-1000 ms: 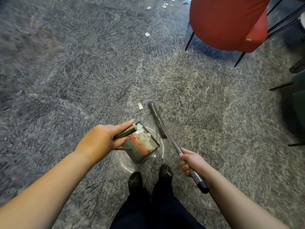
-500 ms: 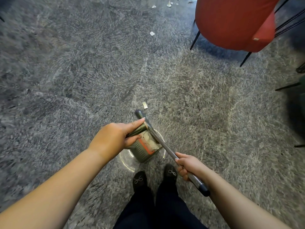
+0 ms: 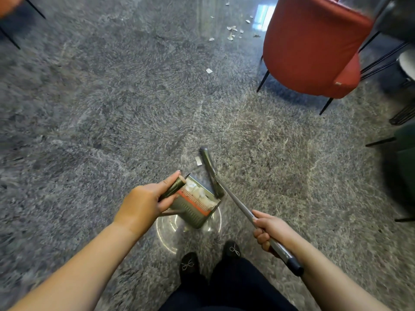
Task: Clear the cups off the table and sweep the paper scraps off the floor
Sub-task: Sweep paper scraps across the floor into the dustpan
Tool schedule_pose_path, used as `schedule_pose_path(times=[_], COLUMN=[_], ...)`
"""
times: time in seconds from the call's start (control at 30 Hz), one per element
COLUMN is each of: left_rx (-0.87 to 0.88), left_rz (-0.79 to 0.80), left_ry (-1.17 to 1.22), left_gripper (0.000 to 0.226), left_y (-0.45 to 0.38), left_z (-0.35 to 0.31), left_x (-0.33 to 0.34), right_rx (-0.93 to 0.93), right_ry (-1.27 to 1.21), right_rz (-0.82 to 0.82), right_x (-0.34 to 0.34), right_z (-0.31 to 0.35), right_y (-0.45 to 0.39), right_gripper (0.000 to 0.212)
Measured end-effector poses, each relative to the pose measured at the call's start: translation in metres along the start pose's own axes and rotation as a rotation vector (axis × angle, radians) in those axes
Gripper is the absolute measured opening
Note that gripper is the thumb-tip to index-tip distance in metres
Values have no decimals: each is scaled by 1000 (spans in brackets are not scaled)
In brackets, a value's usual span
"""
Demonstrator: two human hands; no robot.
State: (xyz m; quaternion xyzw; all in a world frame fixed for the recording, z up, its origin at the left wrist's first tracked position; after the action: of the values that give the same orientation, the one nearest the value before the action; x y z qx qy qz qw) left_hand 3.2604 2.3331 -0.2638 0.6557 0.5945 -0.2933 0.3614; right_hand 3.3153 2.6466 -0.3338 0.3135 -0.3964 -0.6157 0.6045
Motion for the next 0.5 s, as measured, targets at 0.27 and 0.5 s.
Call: schedule_pose_path(times=[0.27, 0.5], left_rx=[-130, -229], left_rz=[-37, 7], left_ry=[72, 25], left_gripper=[63, 62], left_y=[-54, -128], left_z=[9, 1], left_x=[-6, -5], right_rx=[-37, -12], right_ry=[83, 155], right_rz=[11, 54], right_x=[1, 3], right_z=[73, 151], right_y=[-54, -125], right_gripper=[52, 44])
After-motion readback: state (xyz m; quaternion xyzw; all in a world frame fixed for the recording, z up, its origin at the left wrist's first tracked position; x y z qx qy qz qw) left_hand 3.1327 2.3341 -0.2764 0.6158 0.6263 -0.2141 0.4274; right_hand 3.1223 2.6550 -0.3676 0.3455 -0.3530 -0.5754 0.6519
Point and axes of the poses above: each hand's wrist, its own y-axis away from the middle knuckle, its own x-axis out of the palm, z = x × y, the point moved 4 cm from there along -y, towards the middle knuckle, and after that the axes turned 9 degrees about -x, right-handed, at the moved point
